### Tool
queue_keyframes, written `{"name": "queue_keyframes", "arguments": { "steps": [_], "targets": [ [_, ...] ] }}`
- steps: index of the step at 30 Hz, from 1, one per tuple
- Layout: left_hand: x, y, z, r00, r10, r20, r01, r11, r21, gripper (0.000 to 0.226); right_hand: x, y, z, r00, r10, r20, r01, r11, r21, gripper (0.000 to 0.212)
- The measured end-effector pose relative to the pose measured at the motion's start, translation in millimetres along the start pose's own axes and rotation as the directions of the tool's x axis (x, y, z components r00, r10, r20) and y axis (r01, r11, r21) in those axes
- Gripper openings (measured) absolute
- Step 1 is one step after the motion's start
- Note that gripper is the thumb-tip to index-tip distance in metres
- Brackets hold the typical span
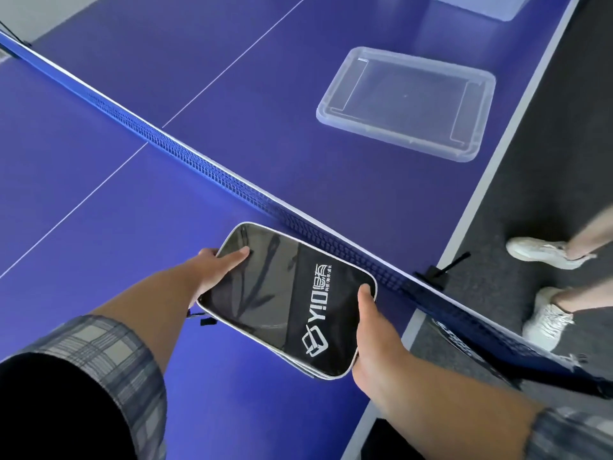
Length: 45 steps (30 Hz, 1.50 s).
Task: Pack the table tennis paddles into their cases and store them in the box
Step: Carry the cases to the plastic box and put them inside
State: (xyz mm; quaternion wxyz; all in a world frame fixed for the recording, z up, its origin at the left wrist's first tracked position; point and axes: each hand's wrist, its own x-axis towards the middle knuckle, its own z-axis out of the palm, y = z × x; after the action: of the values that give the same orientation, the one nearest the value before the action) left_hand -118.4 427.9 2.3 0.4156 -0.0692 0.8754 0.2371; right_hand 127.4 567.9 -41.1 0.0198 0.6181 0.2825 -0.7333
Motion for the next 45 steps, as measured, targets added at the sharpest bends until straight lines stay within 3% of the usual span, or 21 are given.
{"name": "queue_keyframes", "arguments": {
  "steps": [4, 7, 11, 15, 19, 22, 25, 29, 34, 39, 45],
  "targets": [
    [-22, -29, -6, 0.991, -0.058, 0.123, 0.078, 0.984, -0.161, 0.060, -14, -7, -8, 0.996, -0.052, 0.069, 0.053, 0.999, -0.012, 0.069],
    [-45, -57, -12, 0.991, -0.045, 0.125, 0.087, 0.934, -0.347, 0.062, -34, -11, -10, 0.987, -0.091, 0.134, 0.105, 0.989, -0.102, 0.069],
    [-87, -89, -30, 0.984, -0.015, 0.179, 0.108, 0.848, -0.519, 0.071, -66, -25, -13, 0.956, -0.201, 0.213, 0.246, 0.946, -0.209, 0.053],
    [-126, -97, -43, 0.986, 0.110, 0.124, -0.004, 0.764, -0.646, 0.057, -103, -40, -16, 0.887, -0.315, 0.337, 0.368, 0.924, -0.105, 0.035],
    [-166, -82, -52, 0.968, 0.244, 0.057, -0.147, 0.734, -0.663, 0.045, -149, -46, -35, 0.847, -0.434, 0.307, 0.450, 0.893, 0.022, 0.044],
    [-199, -65, -51, 0.932, 0.358, 0.046, -0.246, 0.722, -0.647, 0.047, -183, -49, -63, 0.820, -0.490, 0.297, 0.494, 0.867, 0.068, 0.034],
    [-236, -41, -40, 0.899, 0.436, 0.044, -0.314, 0.712, -0.628, 0.047, -216, -59, -98, 0.773, -0.569, 0.279, 0.565, 0.819, 0.105, 0.022],
    [-288, 15, -2, 0.834, 0.550, 0.043, -0.429, 0.695, -0.577, 0.039, -249, -92, -162, 0.705, -0.683, 0.189, 0.673, 0.729, 0.122, 0.036],
    [-326, 84, 45, 0.789, 0.615, 0.005, -0.516, 0.666, -0.538, 0.032, -263, -139, -226, 0.649, -0.736, 0.192, 0.729, 0.674, 0.119, 0.034],
    [-358, 183, 127, 0.714, 0.699, 0.024, -0.559, 0.592, -0.581, 0.025, -246, -230, -322, 0.603, -0.765, 0.226, 0.762, 0.636, 0.120, 0.055],
    [-384, 293, 213, 0.675, 0.737, 0.029, -0.588, 0.561, -0.582, 0.021, -225, -331, -412, 0.587, -0.783, 0.204, 0.784, 0.613, 0.097, 0.047]
  ]
}}
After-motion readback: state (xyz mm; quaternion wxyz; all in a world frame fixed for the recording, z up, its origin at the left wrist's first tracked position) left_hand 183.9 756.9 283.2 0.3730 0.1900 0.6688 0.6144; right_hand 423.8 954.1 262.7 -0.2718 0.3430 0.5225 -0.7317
